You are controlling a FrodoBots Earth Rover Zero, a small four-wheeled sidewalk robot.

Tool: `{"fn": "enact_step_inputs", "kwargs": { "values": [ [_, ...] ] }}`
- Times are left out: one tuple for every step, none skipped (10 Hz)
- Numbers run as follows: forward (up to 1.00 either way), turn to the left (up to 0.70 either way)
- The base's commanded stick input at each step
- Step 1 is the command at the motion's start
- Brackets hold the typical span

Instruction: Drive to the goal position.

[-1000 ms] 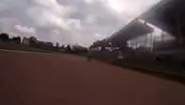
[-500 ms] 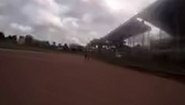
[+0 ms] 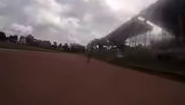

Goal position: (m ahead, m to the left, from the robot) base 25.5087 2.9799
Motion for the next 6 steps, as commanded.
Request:
{"fn": "enact_step_inputs", "kwargs": {
  "values": [
    [0.7, 0.0],
    [0.7, 0.0],
    [0.7, 0.0],
    [0.7, 0.0],
    [0.7, 0.0],
    [0.7, 0.0]
  ]
}}
